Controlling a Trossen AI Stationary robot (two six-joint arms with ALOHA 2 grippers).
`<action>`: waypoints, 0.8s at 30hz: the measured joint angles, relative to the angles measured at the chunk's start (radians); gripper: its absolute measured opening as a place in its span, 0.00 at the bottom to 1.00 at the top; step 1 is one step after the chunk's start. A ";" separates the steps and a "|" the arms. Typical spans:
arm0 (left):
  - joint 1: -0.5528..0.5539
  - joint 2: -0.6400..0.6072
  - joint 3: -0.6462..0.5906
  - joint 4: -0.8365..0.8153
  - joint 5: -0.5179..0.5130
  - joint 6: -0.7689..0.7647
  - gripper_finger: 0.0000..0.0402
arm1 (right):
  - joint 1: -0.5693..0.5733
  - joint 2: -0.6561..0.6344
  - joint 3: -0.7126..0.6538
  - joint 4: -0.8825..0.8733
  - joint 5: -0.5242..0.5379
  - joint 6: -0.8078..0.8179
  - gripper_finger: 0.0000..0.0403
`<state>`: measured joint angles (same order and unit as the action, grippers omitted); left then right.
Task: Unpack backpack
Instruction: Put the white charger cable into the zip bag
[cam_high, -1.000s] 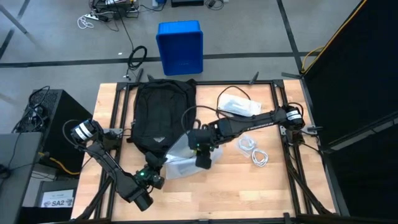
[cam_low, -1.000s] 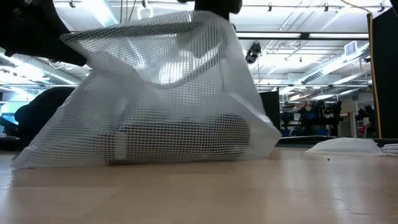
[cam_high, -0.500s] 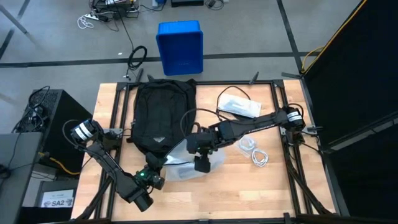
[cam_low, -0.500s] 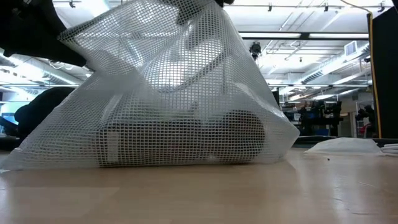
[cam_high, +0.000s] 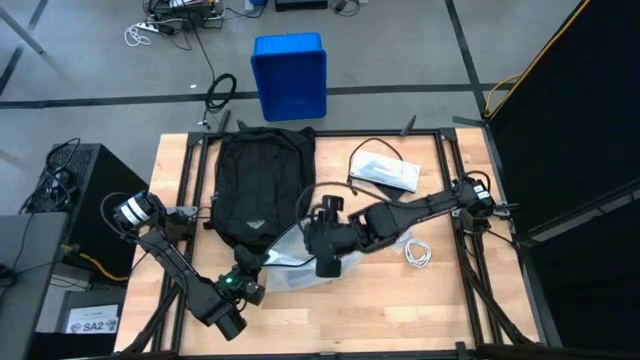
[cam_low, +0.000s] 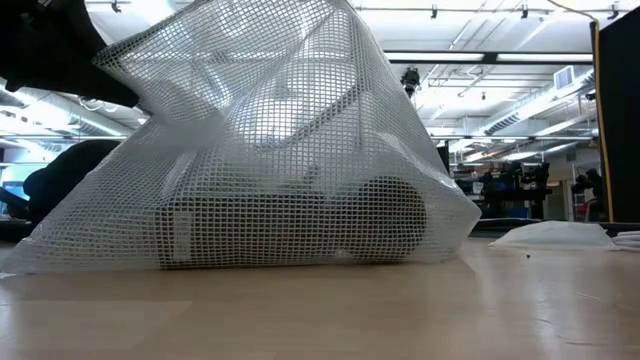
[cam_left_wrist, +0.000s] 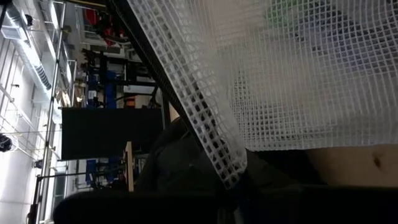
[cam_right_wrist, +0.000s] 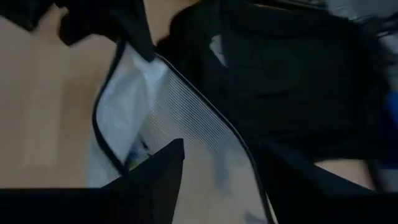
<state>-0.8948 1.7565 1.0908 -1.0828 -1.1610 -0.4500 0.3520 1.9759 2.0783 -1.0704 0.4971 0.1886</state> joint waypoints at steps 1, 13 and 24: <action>0.000 0.000 0.000 0.000 0.000 0.000 0.00 | 0.017 0.000 0.001 -0.012 0.030 0.000 0.43; 0.000 0.000 -0.001 0.123 0.000 0.000 0.00 | 0.228 -0.014 -0.002 -0.483 0.297 0.515 0.36; 0.000 0.000 -0.001 0.294 0.012 0.000 0.00 | 0.392 -0.049 -0.242 -0.501 0.388 0.932 0.36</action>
<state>-0.8948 1.7561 1.0901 -0.7890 -1.1490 -0.4496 0.7441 1.9270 1.8362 -1.5714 0.8850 1.1206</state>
